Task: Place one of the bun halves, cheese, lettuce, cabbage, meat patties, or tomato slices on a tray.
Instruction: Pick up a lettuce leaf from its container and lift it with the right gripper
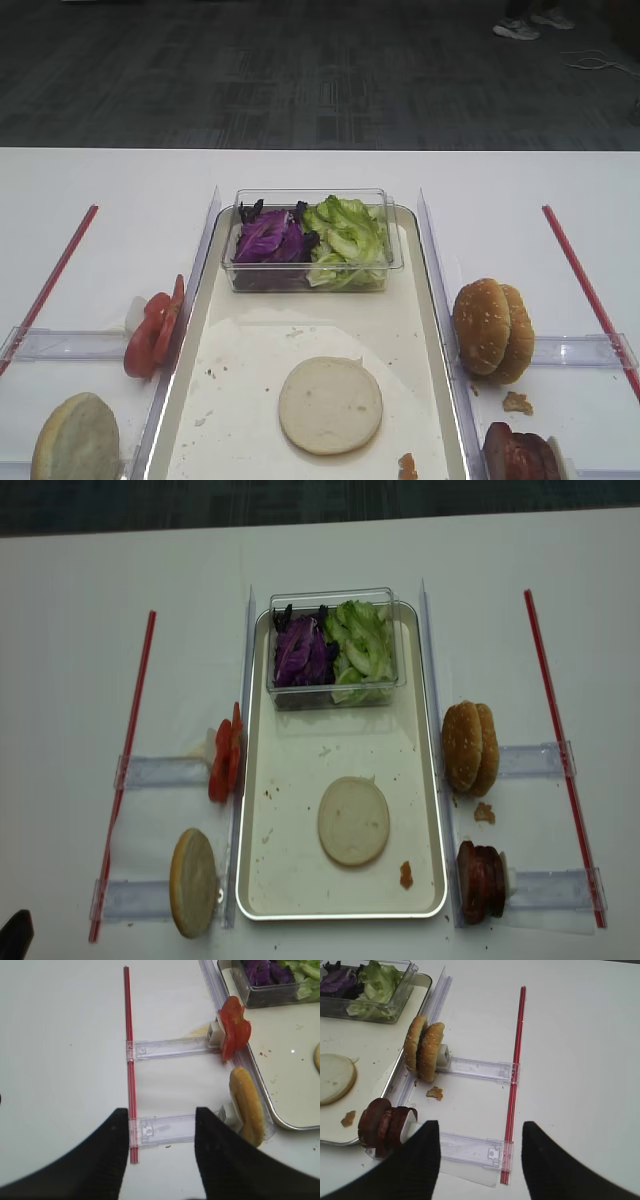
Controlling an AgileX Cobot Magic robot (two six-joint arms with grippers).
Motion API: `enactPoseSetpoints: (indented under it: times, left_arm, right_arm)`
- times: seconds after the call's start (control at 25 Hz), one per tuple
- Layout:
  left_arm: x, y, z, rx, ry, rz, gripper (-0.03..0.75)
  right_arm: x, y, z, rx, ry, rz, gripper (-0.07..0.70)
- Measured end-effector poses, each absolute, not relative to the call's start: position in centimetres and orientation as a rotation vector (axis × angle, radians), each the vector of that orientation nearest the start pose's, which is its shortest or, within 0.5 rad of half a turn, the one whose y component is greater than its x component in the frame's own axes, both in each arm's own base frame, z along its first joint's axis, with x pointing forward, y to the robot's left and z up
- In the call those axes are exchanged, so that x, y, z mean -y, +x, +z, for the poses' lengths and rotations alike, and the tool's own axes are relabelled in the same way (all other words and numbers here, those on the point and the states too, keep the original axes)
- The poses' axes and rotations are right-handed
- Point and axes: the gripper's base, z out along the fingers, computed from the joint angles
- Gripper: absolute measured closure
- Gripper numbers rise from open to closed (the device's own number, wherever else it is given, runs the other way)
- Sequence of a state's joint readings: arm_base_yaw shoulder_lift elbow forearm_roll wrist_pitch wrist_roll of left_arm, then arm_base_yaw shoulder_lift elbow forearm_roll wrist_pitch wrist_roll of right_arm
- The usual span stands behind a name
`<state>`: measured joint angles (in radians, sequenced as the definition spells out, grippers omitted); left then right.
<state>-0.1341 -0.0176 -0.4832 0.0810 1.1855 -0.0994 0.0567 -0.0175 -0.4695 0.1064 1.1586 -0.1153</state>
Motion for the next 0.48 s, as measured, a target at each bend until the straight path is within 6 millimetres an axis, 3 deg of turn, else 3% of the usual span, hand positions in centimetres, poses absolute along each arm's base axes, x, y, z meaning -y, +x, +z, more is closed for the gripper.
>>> enactPoseSetpoints:
  times: [0.48]
  left_arm:
    - [-0.83, -1.05, 26.30, -2.165, 0.028, -0.035, 0.419]
  right_arm:
    - [-0.86, -0.38, 26.28, -2.182, -0.187, 0.101, 0.238]
